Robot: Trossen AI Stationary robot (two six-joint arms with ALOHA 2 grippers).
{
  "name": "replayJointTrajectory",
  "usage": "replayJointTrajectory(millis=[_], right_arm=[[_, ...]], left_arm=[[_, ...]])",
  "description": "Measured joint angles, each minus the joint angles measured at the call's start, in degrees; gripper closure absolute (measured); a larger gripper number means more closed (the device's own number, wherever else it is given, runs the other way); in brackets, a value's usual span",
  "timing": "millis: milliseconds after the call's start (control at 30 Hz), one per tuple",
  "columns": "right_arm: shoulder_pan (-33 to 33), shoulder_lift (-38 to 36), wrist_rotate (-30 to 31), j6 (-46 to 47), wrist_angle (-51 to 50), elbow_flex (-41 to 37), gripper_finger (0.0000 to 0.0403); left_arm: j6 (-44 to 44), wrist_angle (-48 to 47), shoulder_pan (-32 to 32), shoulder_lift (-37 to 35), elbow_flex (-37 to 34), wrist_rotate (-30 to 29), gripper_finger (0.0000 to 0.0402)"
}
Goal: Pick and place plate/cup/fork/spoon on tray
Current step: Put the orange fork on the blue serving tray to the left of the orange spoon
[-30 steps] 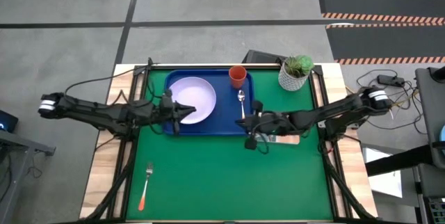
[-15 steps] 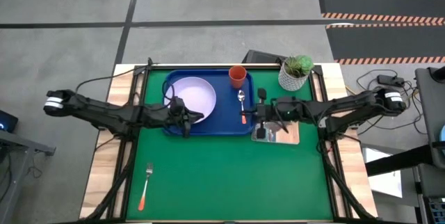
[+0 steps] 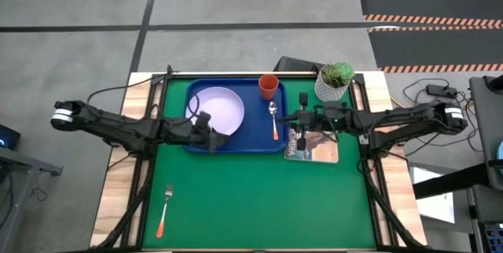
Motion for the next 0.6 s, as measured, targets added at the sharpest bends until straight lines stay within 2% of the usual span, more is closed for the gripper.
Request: replayJointTrajectory(millis=[133, 300, 400, 500, 600], right_arm=[[0.0, -2.91, -0.58, 0.08, 0.07, -0.04, 0.0394], [0.0, -5.09, -0.67, 0.89, -0.29, -0.07, 0.0394], [0.0, -5.3, -2.85, 1.24, -0.28, -0.09, 0.0394], [0.02, -5.19, -5.01, 1.2, -0.29, -0.09, 0.0394], [0.0, -5.18, -5.1, 1.29, -0.25, -0.09, 0.0394]], left_arm=[[-8.99, 0.35, -4.18, 0.87, 0.62, 0.28, 0.0401], [-20.43, 0.44, -12.81, 6.36, 0.82, -8.35, 0.0401], [-29.23, 0.49, -19.57, 12.23, 1.4, -11.3, 0.0401], [-40.5, 0.24, -25.17, 17.68, 2.23, -11.09, 0.0401], [-50.04, -4.14, -29.49, 20.96, 4.01, -6.76, 0.0401]])
